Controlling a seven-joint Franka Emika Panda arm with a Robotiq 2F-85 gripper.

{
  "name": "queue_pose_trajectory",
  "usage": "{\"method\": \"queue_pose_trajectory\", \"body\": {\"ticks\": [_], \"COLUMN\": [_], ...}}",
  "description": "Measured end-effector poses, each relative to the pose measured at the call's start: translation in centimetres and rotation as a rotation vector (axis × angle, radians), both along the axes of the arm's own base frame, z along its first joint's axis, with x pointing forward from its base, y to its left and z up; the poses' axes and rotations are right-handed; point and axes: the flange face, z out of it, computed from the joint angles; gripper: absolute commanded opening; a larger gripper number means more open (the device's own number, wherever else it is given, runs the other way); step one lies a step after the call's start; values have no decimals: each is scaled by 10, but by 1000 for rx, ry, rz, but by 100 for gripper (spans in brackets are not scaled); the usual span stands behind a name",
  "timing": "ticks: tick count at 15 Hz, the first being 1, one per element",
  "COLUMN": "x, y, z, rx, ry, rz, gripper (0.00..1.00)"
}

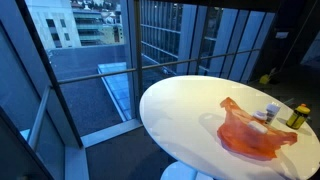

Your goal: Remove the blue bottle from the plastic bag and place it on the table

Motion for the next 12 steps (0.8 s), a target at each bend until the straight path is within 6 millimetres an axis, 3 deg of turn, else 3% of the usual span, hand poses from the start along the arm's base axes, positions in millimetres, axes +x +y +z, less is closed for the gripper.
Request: {"method": "queue_pose_trajectory", "body": {"ticks": [7,12], "x": [0,13], "y": [-2,-28], "z": [0,-14], "rx": [0,-7], "ry": [-3,-45], "rz": [-8,-106], "gripper": [100,100]}}
